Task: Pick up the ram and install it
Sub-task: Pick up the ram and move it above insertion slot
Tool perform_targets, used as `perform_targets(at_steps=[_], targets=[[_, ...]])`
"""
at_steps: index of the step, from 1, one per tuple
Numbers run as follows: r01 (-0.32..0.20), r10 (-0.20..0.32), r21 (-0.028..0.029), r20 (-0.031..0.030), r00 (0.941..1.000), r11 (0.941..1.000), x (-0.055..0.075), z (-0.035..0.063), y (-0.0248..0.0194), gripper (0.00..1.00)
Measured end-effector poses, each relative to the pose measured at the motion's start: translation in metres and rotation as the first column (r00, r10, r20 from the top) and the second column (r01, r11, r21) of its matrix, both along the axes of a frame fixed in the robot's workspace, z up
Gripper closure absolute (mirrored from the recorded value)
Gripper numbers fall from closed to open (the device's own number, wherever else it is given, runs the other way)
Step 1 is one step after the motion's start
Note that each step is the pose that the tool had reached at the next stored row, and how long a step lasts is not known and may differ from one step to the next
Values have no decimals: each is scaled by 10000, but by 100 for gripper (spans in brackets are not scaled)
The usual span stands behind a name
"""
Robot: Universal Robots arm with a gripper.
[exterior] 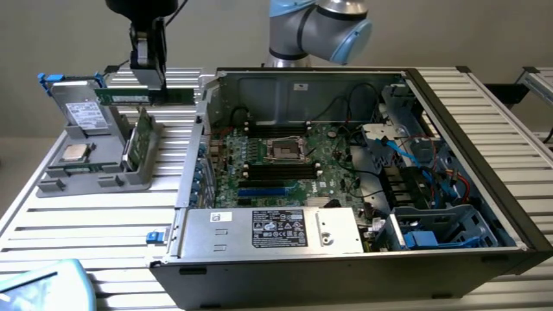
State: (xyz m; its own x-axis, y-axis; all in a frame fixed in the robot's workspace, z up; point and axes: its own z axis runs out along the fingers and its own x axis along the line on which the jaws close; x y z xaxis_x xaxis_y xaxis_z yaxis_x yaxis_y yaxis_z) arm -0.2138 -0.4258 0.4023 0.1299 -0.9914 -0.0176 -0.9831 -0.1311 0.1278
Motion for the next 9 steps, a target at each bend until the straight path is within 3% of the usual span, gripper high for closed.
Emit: perform_targets(at_steps=[9], targets=[[-1,1,0,-34,10000,10000,413,99,-53,86]])
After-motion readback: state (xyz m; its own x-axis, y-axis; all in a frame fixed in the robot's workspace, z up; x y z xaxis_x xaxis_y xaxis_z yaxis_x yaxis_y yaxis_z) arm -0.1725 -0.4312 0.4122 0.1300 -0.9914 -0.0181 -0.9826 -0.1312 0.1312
